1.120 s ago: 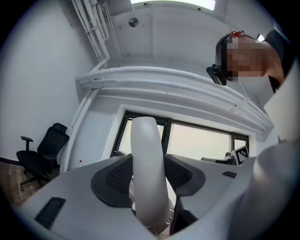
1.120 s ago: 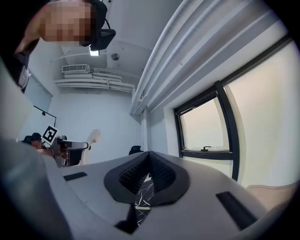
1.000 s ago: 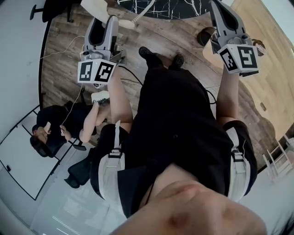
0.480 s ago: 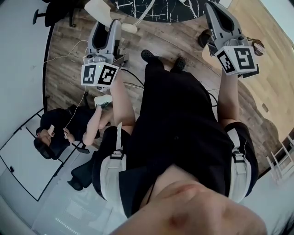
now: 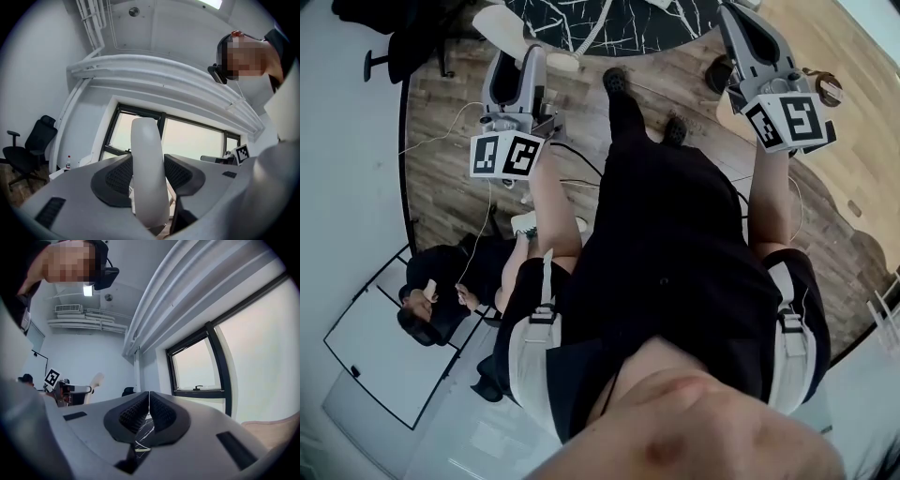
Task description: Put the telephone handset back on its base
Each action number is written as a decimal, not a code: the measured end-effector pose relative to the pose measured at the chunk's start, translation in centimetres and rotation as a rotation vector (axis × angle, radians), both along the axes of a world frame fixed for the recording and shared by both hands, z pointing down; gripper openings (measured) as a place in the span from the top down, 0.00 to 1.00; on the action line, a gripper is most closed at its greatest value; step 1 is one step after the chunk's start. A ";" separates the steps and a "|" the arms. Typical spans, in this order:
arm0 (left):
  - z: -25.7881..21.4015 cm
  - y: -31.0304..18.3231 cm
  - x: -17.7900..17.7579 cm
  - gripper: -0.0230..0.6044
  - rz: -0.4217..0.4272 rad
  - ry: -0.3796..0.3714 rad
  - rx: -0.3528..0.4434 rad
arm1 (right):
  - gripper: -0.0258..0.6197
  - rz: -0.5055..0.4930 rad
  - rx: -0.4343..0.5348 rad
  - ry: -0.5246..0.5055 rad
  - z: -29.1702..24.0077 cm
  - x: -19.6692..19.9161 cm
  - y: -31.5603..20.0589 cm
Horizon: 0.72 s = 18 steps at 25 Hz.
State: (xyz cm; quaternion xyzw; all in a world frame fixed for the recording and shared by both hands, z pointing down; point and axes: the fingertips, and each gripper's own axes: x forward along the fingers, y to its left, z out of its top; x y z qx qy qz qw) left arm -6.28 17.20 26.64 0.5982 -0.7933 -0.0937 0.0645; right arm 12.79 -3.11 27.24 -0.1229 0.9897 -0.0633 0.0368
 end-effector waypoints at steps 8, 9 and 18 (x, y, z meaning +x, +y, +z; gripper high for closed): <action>1.2 -6.2 -5.4 0.61 0.122 0.012 -0.011 | 0.91 0.114 -0.008 0.015 0.6 -2.9 -3.1; 1.4 -7.1 -6.2 0.61 0.142 0.015 -0.015 | 0.91 0.130 -0.011 0.020 0.7 -3.4 -3.4; 1.8 -15.5 -11.7 0.61 0.341 0.018 -0.037 | 0.91 0.292 -0.020 0.034 0.5 -7.6 -6.8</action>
